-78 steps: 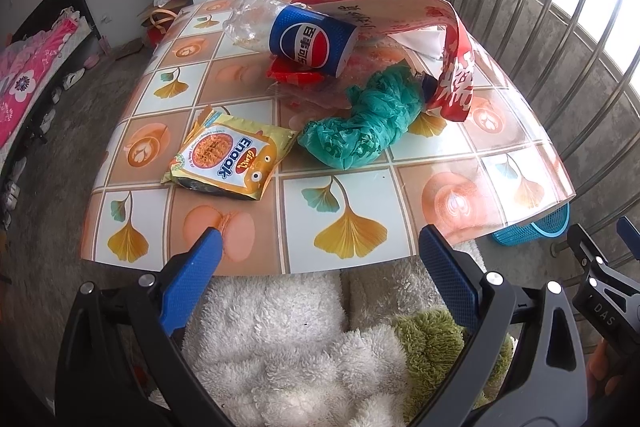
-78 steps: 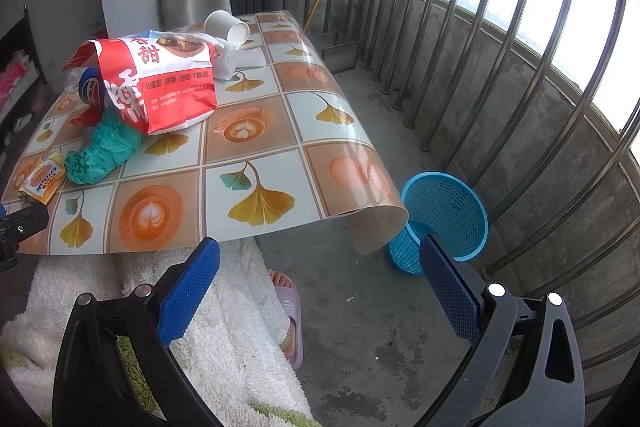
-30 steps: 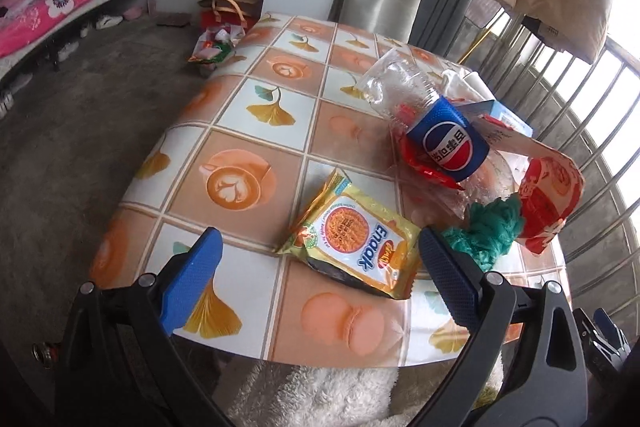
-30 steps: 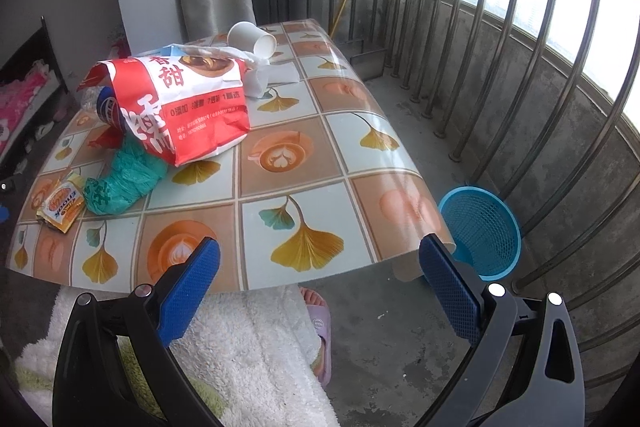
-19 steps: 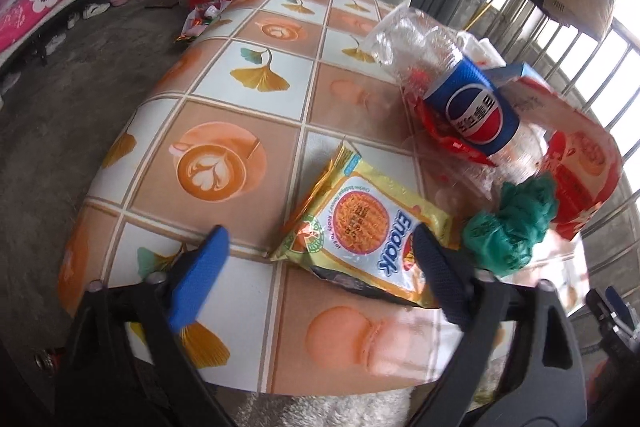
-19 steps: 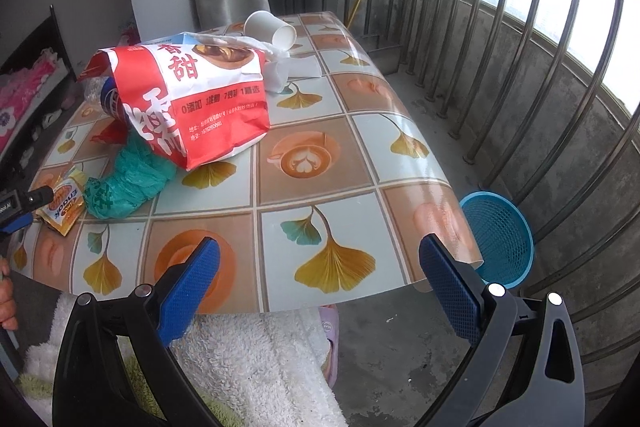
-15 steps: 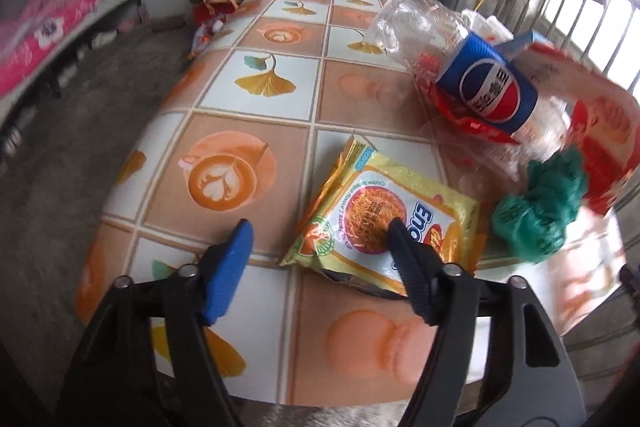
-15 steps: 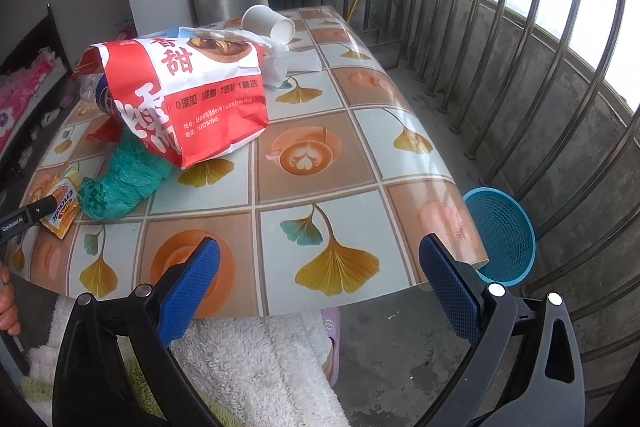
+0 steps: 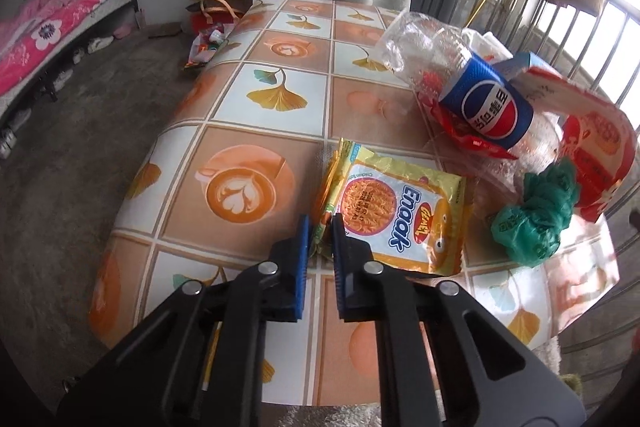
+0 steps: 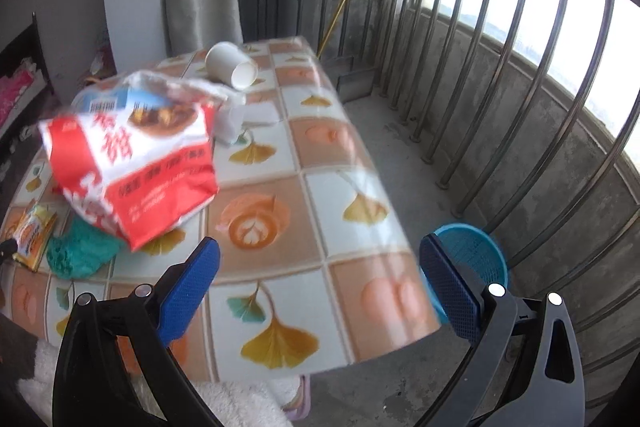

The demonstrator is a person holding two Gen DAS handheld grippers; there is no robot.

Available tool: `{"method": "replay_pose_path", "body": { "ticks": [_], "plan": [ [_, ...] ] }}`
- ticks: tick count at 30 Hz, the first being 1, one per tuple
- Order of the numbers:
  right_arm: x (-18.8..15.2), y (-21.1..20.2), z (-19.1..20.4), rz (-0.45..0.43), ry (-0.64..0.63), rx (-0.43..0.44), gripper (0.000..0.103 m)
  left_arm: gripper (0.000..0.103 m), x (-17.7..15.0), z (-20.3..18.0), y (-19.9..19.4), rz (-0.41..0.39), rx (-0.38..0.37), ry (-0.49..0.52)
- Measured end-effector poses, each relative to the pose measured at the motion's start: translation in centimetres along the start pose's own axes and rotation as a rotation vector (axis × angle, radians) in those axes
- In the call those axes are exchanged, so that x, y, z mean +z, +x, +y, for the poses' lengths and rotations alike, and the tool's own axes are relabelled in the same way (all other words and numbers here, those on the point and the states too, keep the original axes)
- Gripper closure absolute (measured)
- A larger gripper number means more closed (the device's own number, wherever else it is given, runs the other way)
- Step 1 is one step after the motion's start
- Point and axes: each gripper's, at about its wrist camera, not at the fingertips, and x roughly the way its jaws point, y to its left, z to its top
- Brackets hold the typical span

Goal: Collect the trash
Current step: 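Close the left tool on the yellow Enaak packet while the right tool grasps the paper cup, then lift the Enaak packet with the left tool while the right tool carries the paper cup toward the blue wastebasket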

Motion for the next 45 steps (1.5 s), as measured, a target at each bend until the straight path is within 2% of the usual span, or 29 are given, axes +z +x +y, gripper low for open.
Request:
{"method": "replay_pose_path", "body": {
  "ticks": [3,6,9,13,16,19,22,25,29,31,32,39,45],
  "plan": [
    [4.4,-0.2,-1.0,-0.101,-0.001,0.036,0.006,0.094,0.6,0.8,0.0,-0.005,-0.027,-0.023],
    [9.5,1.3,0.0,-0.132,-0.052,0.147,0.006,0.094,1.3,1.8,0.3,-0.005,-0.054,-0.056],
    [14.4,4.3,2.8,-0.105,-0.145,0.266,0.006,0.094,2.0,2.7,0.7,-0.005,-0.076,-0.091],
    [20.0,9.8,8.5,-0.038,-0.321,0.367,0.006,0.094,2.7,3.5,1.1,-0.016,-0.096,-0.112],
    [22.4,14.4,13.3,0.046,-0.471,0.351,0.006,0.094,3.1,4.0,1.5,-0.023,-0.116,-0.128],
    [23.1,20.2,16.6,0.157,-0.565,0.272,0.007,0.094,3.5,4.4,2.0,-0.032,-0.136,-0.144],
    [23.0,25.0,17.9,0.258,-0.597,0.207,0.011,0.094,3.7,4.6,2.3,-0.035,-0.155,-0.147],
    [23.1,28.3,18.1,0.309,-0.579,0.166,0.015,0.094,4.0,4.8,2.8,-0.037,-0.176,-0.138],
    [23.3,30.0,17.9,0.328,-0.541,0.165,0.024,0.094,4.6,5.0,3.4,-0.043,-0.189,-0.136],
    [23.0,30.3,18.1,0.342,-0.546,0.162,0.033,0.094,4.7,5.2,3.6,-0.046,-0.193,-0.144],
    [22.9,30.5,18.1,0.35,-0.546,0.161,0.041,0.094,4.7,5.3,3.6,-0.046,-0.194,-0.148],
    [24.0,29.2,16.7,0.308,-0.446,0.174,0.044,0.094,4.6,5.3,2.3,-0.079,-0.19,-0.158],
    [25.2,23.4,13.1,0.228,-0.325,0.24,0.044,0.094,5.1,4.7,-1.1,-0.147,-0.2,-0.141]
  ]
}}
